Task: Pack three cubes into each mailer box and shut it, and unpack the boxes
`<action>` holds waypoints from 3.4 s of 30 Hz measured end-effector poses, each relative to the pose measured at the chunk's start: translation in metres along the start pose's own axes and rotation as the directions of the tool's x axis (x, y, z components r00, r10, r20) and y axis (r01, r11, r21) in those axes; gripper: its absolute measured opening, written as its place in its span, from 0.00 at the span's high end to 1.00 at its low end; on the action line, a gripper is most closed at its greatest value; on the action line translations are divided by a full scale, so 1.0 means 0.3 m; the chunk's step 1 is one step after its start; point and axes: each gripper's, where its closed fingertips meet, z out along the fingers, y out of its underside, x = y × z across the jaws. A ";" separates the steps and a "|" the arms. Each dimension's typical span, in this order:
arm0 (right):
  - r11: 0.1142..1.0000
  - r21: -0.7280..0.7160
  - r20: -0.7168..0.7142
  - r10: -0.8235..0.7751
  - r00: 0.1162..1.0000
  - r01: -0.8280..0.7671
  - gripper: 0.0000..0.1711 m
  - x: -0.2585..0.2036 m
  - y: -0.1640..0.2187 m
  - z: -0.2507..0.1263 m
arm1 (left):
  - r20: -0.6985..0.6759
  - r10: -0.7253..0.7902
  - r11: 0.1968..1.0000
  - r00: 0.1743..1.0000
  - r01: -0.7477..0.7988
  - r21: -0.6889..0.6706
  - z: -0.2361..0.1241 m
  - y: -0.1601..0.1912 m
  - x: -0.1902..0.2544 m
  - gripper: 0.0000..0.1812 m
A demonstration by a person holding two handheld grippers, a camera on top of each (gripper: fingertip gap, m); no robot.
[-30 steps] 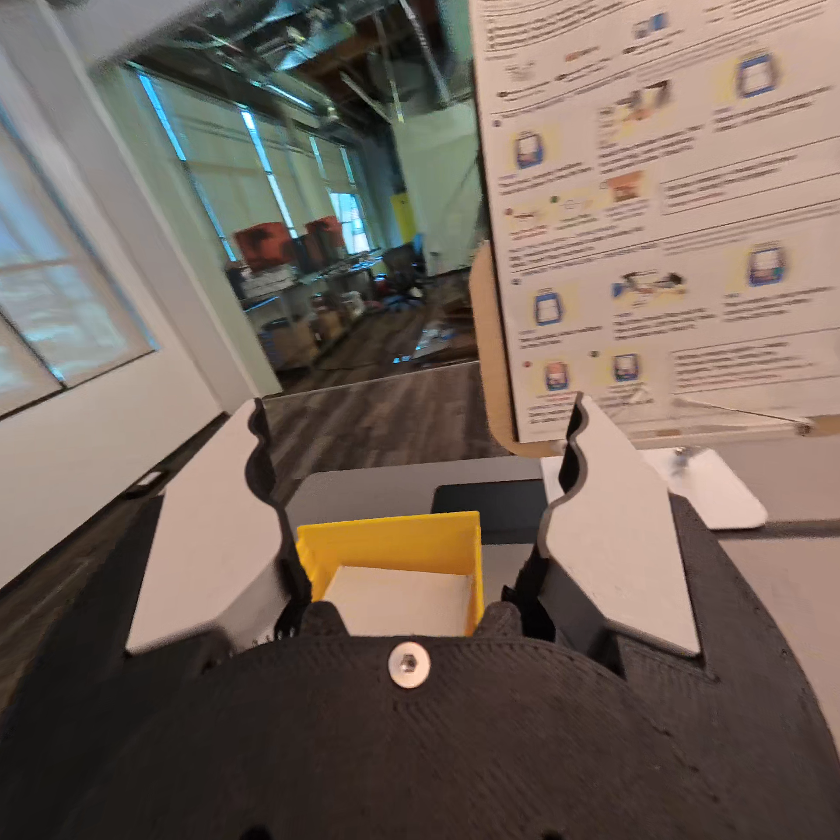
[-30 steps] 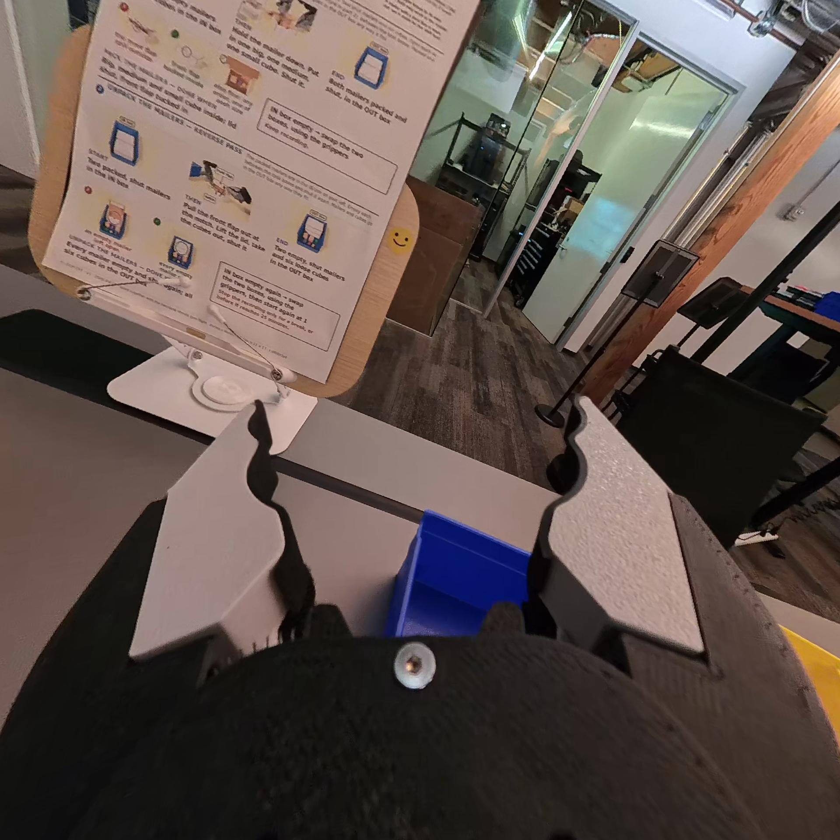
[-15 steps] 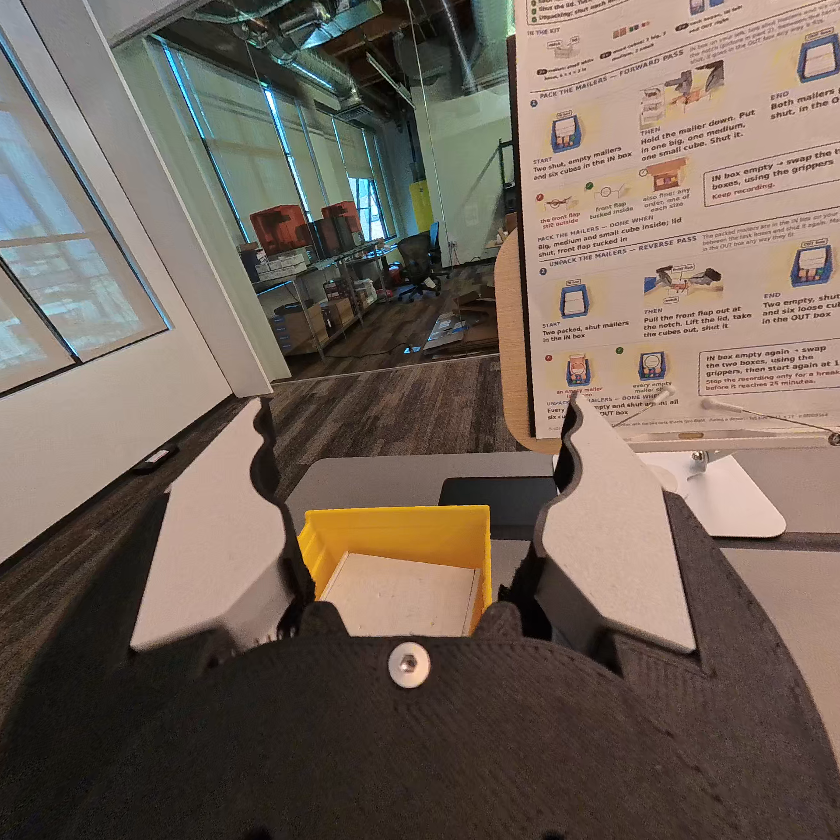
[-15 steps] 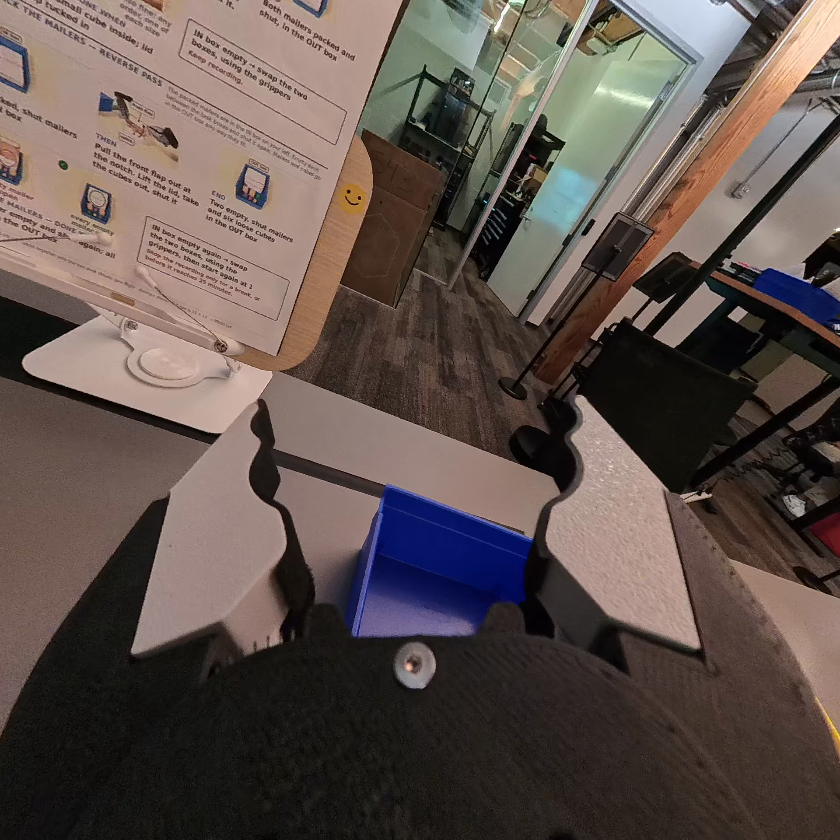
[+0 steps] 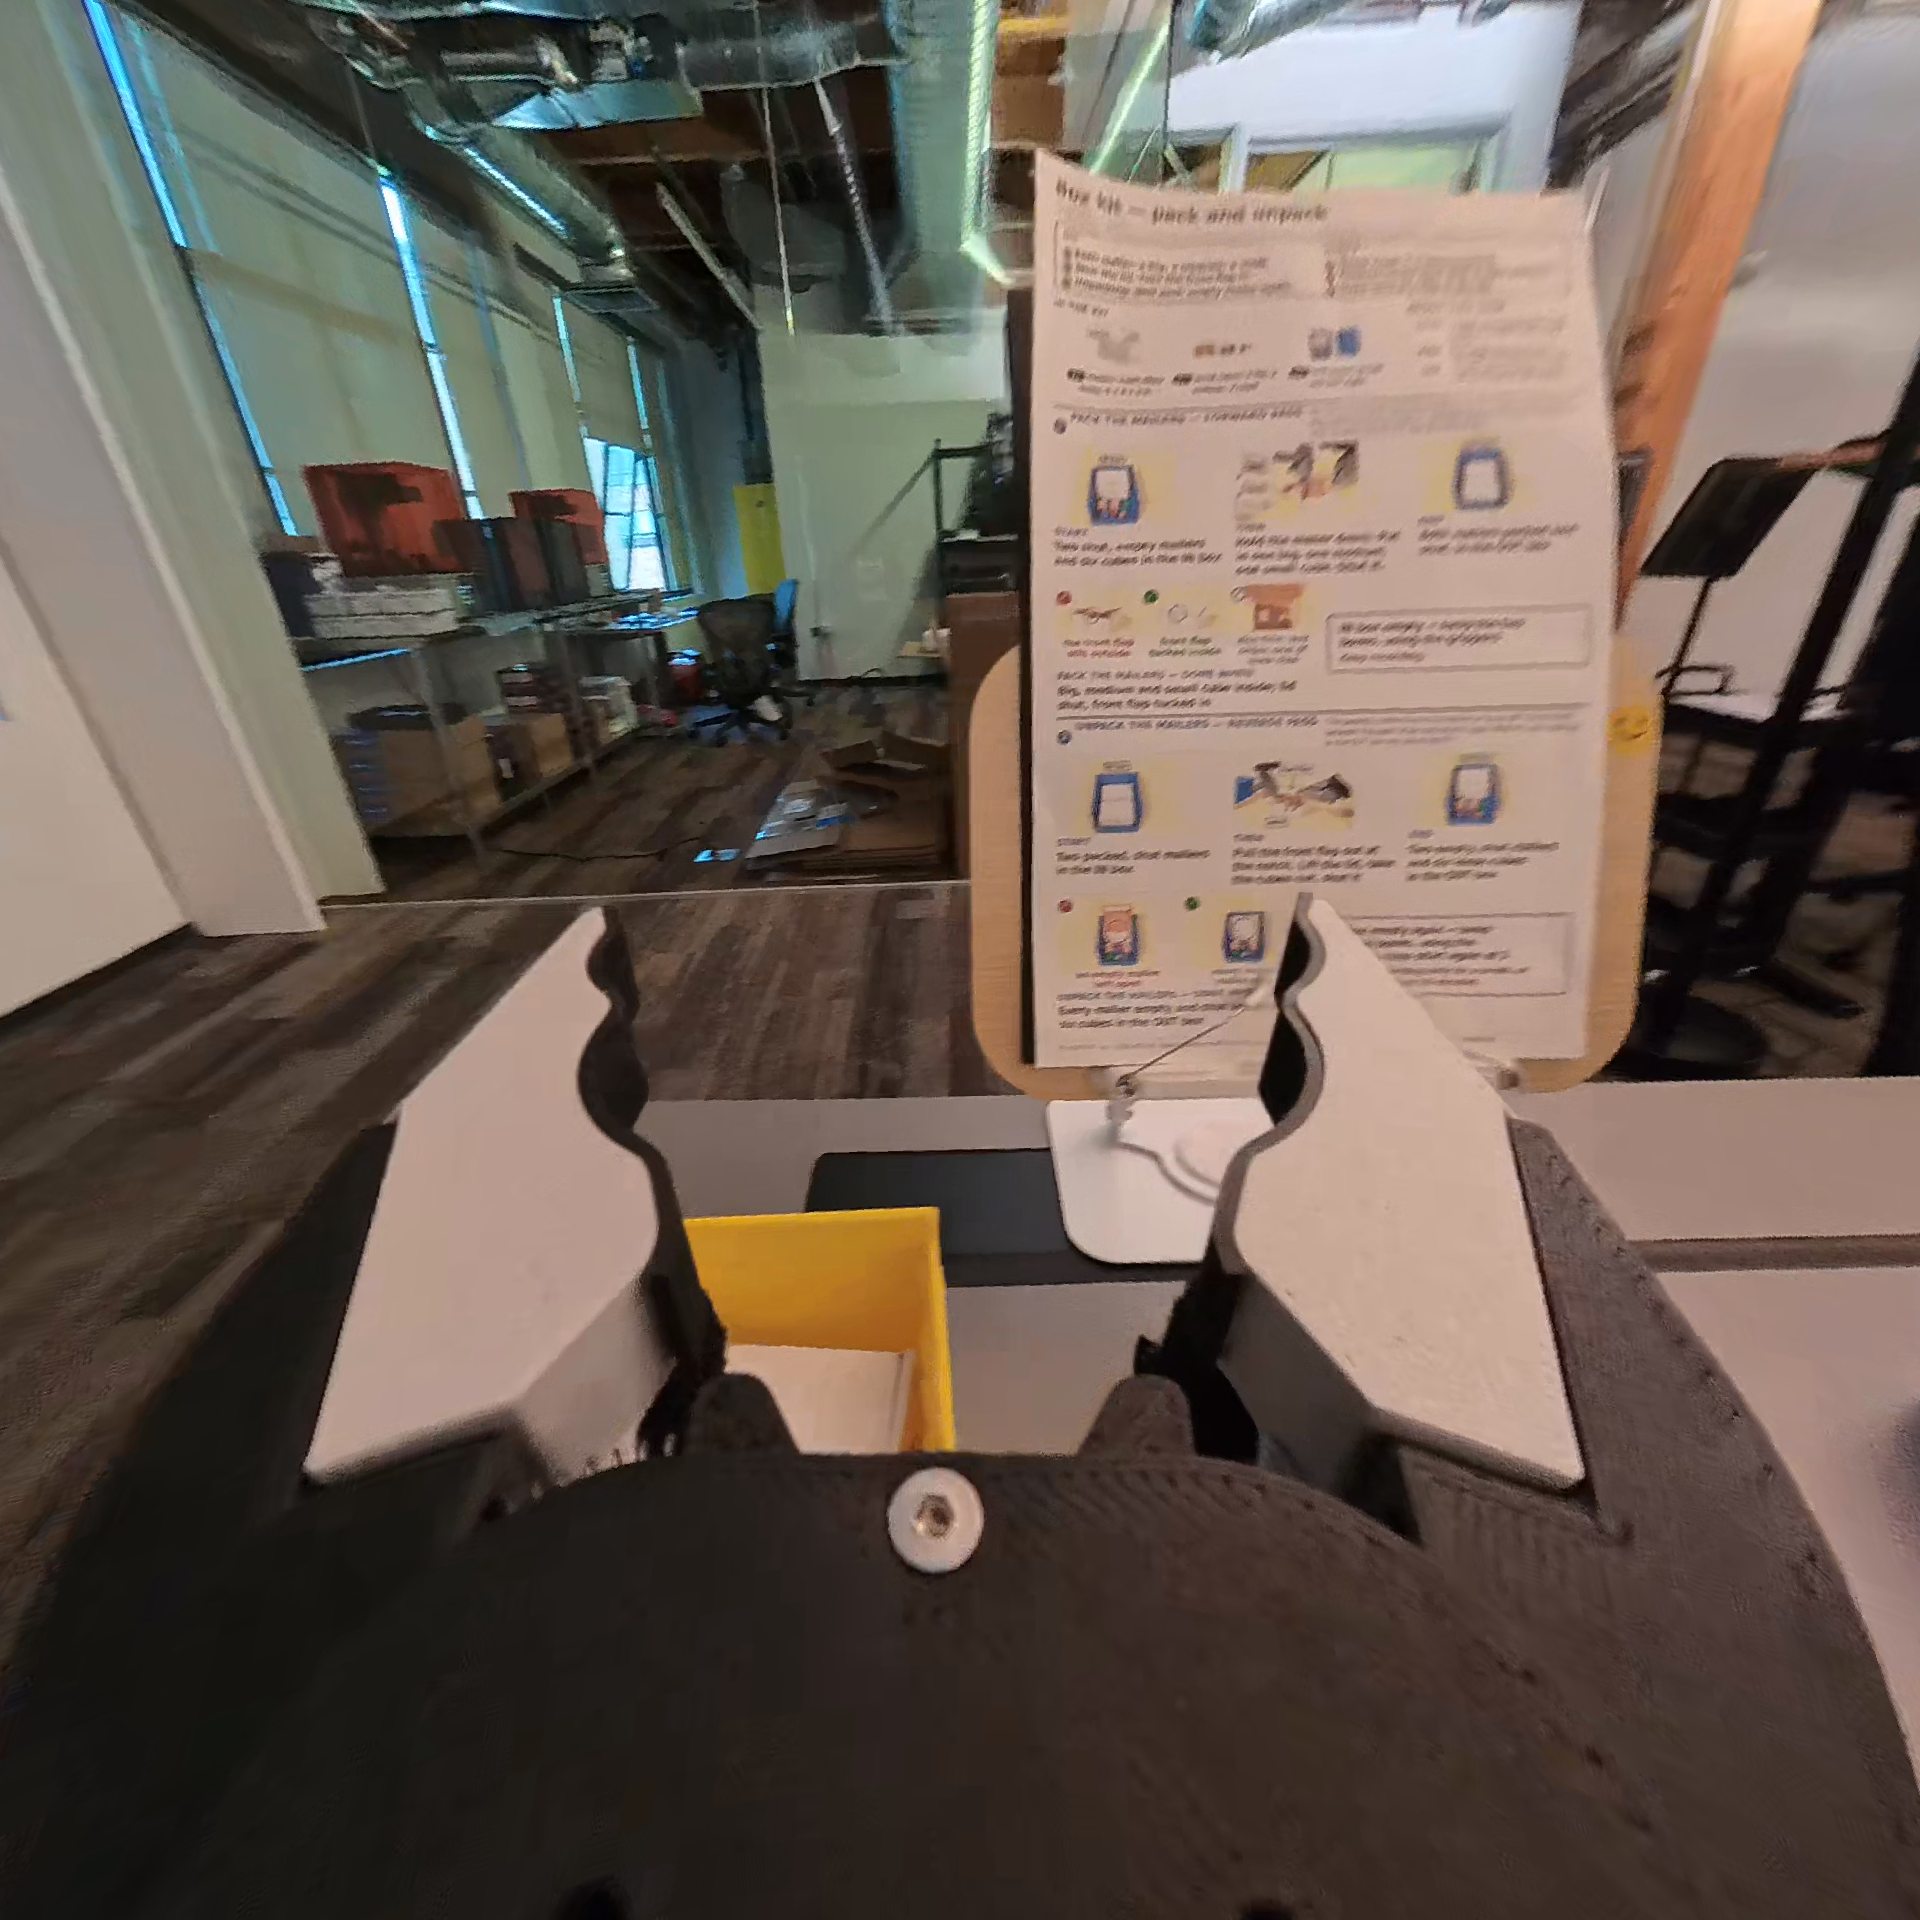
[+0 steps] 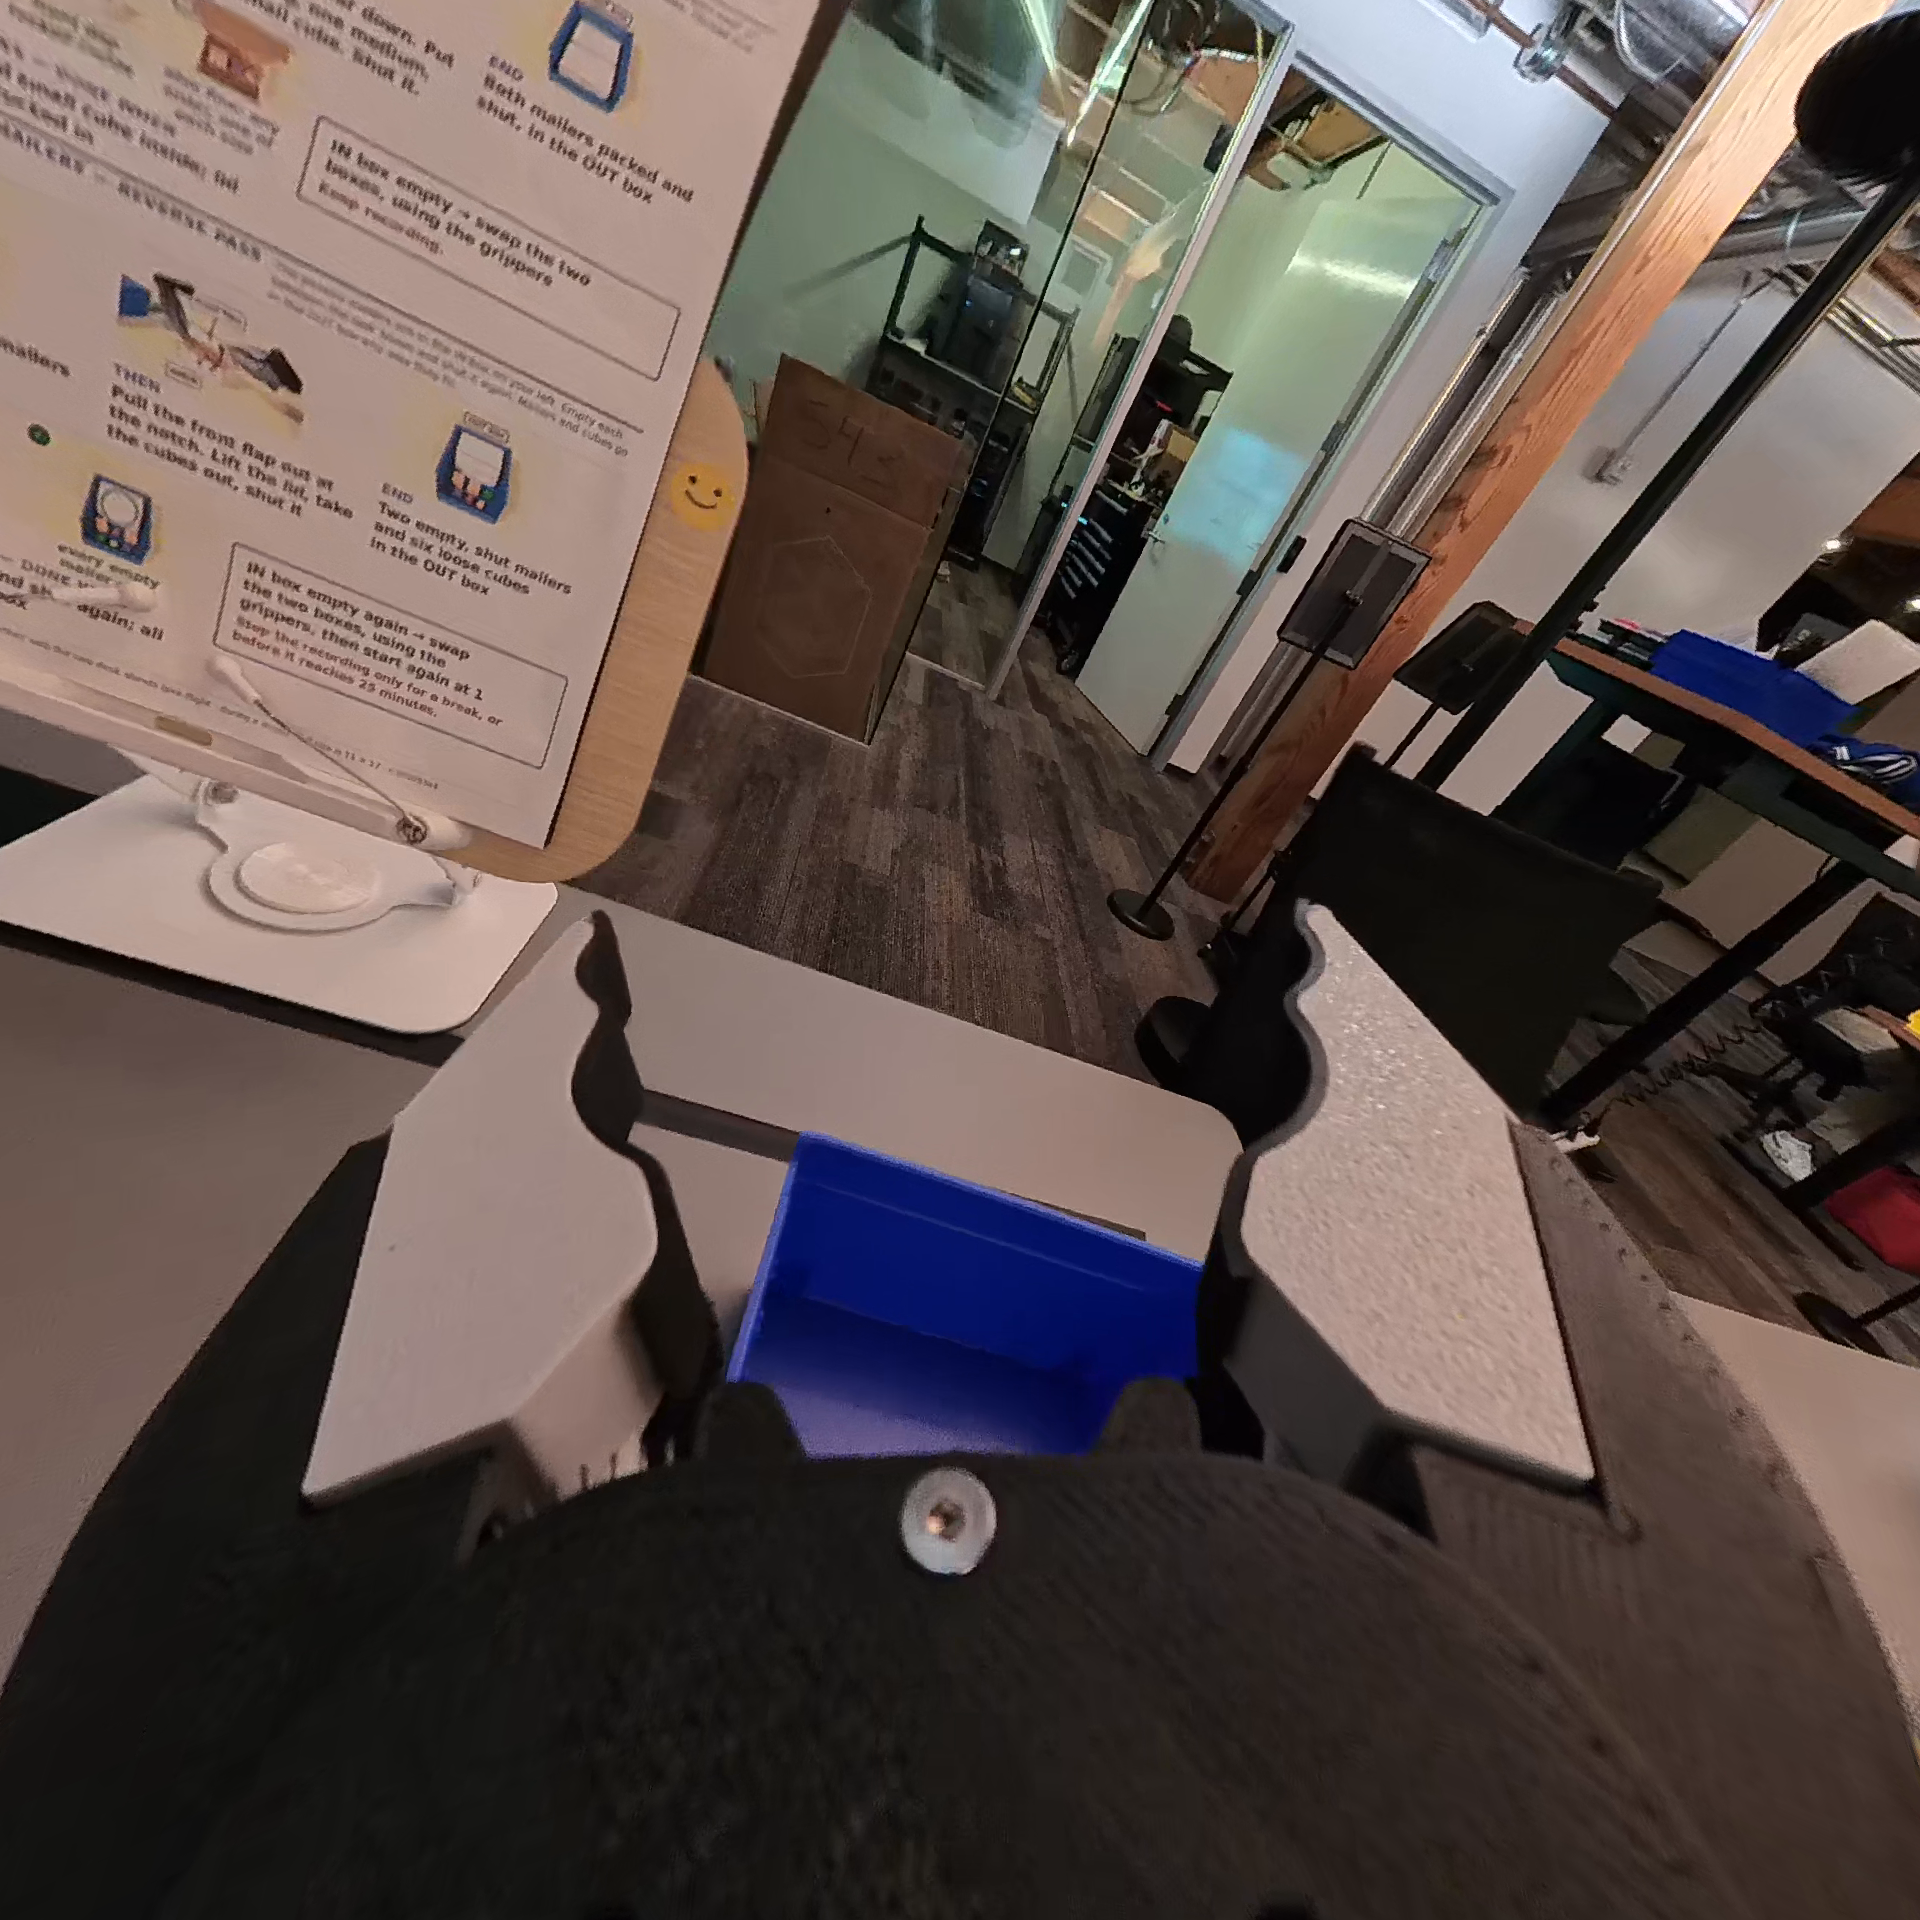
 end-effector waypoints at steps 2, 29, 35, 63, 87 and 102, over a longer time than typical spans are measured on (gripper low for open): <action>1.000 0.023 -0.008 0.021 1.000 -0.021 0.31 0.032 -0.009 -0.011 | -0.034 -0.042 0.999 0.999 0.043 0.027 -0.011 -0.016 -0.005 0.34; 0.997 0.007 0.144 0.072 0.987 -0.074 0.38 0.039 0.032 0.022 | -0.876 0.218 0.657 0.430 -0.729 -0.194 -0.317 0.381 -0.033 0.35; 1.000 -0.021 0.141 0.022 0.990 -0.019 0.38 0.027 0.052 0.024 | -0.929 0.006 0.238 0.369 -0.903 -0.357 -0.372 0.832 -0.289 0.30; 0.990 -0.138 0.180 -0.007 0.984 0.032 0.38 -0.002 0.152 0.074 | -0.972 0.035 0.060 0.230 -0.972 -0.228 -0.301 1.027 -0.333 0.26; 0.999 -0.034 0.263 -0.003 0.965 0.013 0.38 -0.041 0.053 -0.005 | -0.907 0.309 -0.074 0.286 -0.944 -0.323 -0.235 0.595 -0.274 0.28; 0.896 0.370 0.557 -0.424 0.714 0.244 0.37 -0.502 0.058 -0.511 | -0.997 0.000 0.100 0.072 -0.992 -0.071 -0.405 0.805 0.552 0.29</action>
